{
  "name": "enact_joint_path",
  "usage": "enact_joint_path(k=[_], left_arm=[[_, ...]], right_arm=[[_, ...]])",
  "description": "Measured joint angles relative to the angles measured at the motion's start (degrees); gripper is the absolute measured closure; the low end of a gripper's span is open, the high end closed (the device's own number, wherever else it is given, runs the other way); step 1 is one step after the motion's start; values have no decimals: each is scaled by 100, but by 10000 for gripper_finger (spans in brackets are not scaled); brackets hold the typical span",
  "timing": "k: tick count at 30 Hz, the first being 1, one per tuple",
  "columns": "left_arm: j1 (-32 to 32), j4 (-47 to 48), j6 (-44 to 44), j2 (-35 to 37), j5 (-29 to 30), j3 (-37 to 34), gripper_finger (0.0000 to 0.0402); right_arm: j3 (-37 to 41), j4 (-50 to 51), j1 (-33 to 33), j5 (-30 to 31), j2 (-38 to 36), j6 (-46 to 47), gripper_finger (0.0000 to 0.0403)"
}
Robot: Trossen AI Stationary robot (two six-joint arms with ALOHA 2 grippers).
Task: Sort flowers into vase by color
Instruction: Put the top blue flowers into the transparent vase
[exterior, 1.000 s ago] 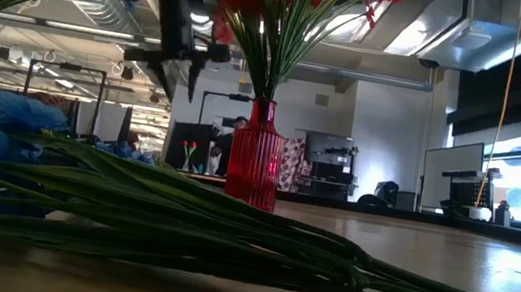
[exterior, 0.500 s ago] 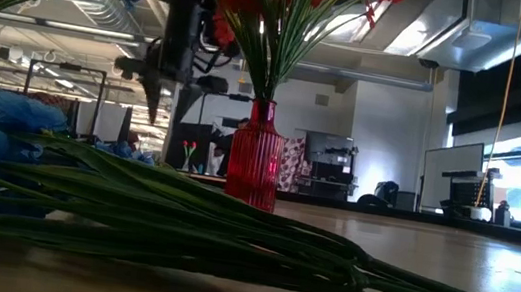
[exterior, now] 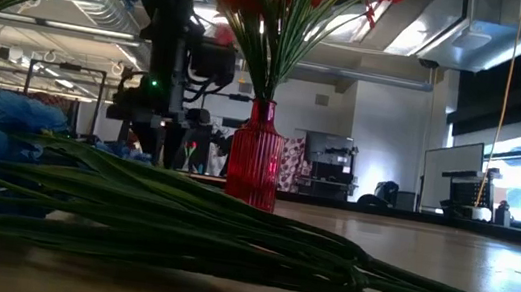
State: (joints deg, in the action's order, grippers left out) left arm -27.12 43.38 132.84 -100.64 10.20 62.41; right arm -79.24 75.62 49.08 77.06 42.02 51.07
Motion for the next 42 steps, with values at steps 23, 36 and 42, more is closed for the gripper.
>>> enact_joint_path(k=[23, 36, 42], left_arm=[[-467, -417, 660, -89, -154, -584, 385], [-243, -427, -2048, 1560, 1801, 16, 400], [291, -488, -5131, 2821, 2761, 466, 400]], right_arm=[[0, -5, 0, -72, -214, -44, 100], [2, -328, 0, 156, -171, -1275, 100], [2, -1121, 0, 356, 131, -2404, 100]])
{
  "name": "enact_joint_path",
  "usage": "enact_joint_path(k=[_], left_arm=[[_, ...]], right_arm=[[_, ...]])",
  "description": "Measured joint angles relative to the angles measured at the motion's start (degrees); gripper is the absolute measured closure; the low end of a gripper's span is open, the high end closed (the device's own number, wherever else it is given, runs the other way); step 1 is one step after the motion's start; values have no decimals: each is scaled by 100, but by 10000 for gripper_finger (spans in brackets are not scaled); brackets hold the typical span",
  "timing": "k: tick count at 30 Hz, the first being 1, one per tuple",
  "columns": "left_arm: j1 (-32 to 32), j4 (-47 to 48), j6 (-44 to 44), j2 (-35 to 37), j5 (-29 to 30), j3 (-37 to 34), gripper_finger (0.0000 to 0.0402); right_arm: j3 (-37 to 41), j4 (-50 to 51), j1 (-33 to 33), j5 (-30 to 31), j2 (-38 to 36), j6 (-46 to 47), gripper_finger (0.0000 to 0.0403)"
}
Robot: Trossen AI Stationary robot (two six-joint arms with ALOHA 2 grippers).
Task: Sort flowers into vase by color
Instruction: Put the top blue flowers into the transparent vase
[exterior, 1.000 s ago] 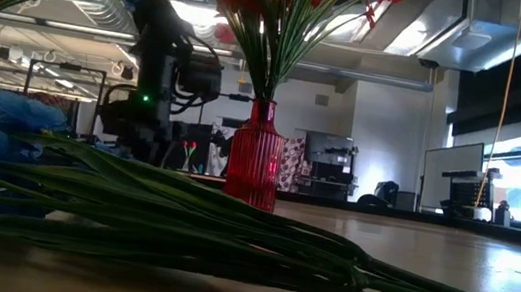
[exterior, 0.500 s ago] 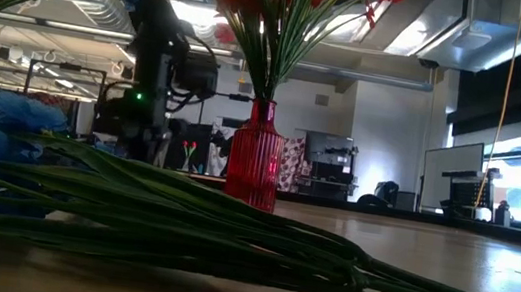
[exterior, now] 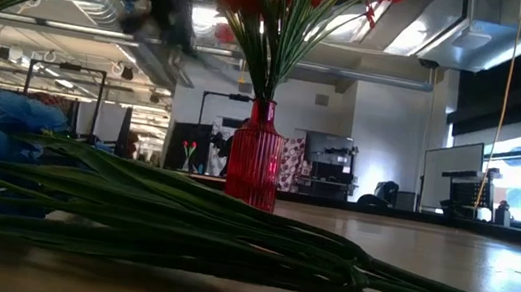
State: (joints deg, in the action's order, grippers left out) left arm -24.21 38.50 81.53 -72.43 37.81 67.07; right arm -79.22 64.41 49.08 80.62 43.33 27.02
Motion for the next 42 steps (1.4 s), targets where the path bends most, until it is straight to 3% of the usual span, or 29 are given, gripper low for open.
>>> enact_joint_path(k=[5, 9, 13, 18, 22, 32, 37, 42], left_arm=[[352, 143, -2739, 880, -97, 225, 401], [459, 185, -3197, 1481, -108, 418, 401], [764, -401, -4897, 2053, -323, 541, 401], [1330, -726, -6007, 2579, -1018, 962, 401], [1699, -748, -6514, 2787, -1795, 1393, 401], [2149, -668, -6816, 3265, -5000, 1663, 401], [2171, -451, -6829, 3335, -5996, 1627, 401], [2171, -427, -6868, 3353, -6684, 1072, 401]], right_arm=[[0, -1021, 0, 515, 469, -991, 100], [0, -2030, -117, 565, 765, -1574, 100], [0, -2634, -636, 201, 1151, -1550, 100], [4, -2771, -1305, -807, 1564, -637, 100], [4, -2736, -1776, -1119, 1910, -125, 100], [4, -2737, -2417, -1520, 2247, 250, 100], [4, -2736, -2450, -1476, 2261, 276, 100], [4, -2683, -2448, -1023, 2256, -41, 100]])
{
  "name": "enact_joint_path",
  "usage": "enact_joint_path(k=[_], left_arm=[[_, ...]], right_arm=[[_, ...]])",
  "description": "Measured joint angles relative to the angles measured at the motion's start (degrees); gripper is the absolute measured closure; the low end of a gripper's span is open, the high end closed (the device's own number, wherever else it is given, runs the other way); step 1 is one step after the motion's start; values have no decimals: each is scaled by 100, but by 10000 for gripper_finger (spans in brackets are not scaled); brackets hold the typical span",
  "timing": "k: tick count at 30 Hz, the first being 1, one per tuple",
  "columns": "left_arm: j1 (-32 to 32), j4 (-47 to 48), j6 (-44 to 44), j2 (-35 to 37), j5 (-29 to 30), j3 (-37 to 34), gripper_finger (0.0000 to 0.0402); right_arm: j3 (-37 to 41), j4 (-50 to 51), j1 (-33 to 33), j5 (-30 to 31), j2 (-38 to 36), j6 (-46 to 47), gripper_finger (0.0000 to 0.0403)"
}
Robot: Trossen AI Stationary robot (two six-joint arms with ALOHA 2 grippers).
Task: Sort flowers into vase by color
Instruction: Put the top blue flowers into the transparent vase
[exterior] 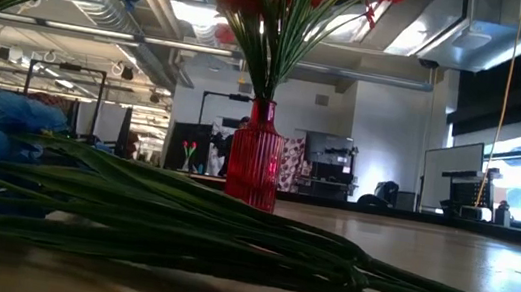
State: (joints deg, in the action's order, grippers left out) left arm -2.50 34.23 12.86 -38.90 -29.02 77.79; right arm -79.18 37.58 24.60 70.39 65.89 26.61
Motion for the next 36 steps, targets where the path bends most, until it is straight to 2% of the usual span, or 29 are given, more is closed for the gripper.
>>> enact_joint_path(k=[4, 9, 19, 23, 27, 36], left_arm=[[176, -255, -154, -14, -56, -697, 401], [856, -1074, -440, -208, 125, -1449, 402], [2718, -1121, -942, -947, 2381, -1522, 401], [3505, -1195, -704, -992, 2951, -1510, 401], [4423, -1680, -524, -986, 3526, -1485, 401], [6581, -1205, 548, -1330, 6443, -1485, 401]], right_arm=[[0, -2, 0, 36, 0, -259, 100], [0, -5, 0, 287, 0, -308, 100], [0, 24, 0, 516, 0, -308, 100], [0, 26, 0, 518, 0, -309, 100], [-2, 26, 0, 511, 0, -308, 100], [-4, 24, 0, 195, -2, -291, 100]])
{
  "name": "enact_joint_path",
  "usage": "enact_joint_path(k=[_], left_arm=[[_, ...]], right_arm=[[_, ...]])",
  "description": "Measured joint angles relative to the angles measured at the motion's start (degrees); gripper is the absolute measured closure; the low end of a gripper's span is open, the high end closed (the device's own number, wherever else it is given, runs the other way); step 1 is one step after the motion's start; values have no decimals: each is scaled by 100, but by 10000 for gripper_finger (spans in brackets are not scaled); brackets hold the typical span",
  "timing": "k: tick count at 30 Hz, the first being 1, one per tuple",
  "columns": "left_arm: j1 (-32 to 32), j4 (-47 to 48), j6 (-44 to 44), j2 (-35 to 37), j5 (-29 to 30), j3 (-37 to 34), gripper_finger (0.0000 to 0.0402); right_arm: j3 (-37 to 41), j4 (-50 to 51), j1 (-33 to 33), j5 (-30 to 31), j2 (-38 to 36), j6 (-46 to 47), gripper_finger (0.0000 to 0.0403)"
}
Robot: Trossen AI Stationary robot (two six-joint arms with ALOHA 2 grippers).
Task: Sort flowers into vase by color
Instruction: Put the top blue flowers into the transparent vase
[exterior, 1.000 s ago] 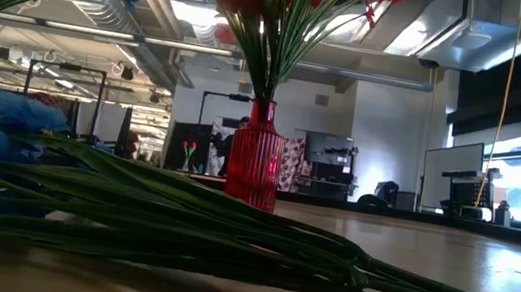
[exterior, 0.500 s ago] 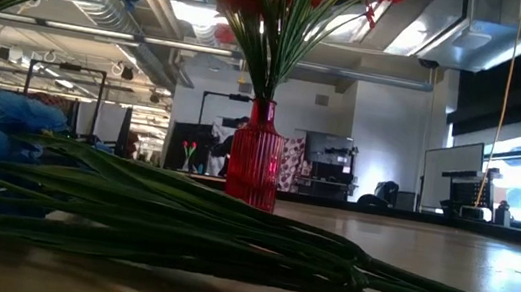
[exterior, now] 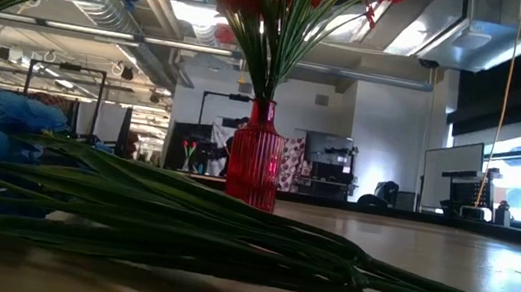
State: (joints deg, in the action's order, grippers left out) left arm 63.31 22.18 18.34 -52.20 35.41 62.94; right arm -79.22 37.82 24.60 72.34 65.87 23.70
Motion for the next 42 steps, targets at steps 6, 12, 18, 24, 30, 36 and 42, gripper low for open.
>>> enact_joint_path(k=[6, 12, 18, 24, 30, 36, 42], left_arm=[[1143, 1332, 1598, -335, 2532, 0, 401], [1681, 2228, 2118, -503, 4144, 0, 401], [1558, 3439, 1936, -617, 4153, 0, 401], [1310, 3884, 1282, -655, 3444, 0, 401], [956, 4239, 1275, -704, 2952, 0, 401], [647, 4499, 1538, -706, 2739, 0, 401], [606, 4637, 2066, -704, 2946, -24, 401]], right_arm=[[0, 5, 0, -37, 0, 0, 100], [0, 8, 0, -149, 0, 2, 100], [0, 5, 13, -362, 0, 84, 100], [0, 2, 13, -400, 0, 197, 100], [0, 5, 13, -402, 0, 197, 100], [0, 23, 13, -404, 0, 197, 100], [0, 112, 13, -407, 0, 197, 100]])
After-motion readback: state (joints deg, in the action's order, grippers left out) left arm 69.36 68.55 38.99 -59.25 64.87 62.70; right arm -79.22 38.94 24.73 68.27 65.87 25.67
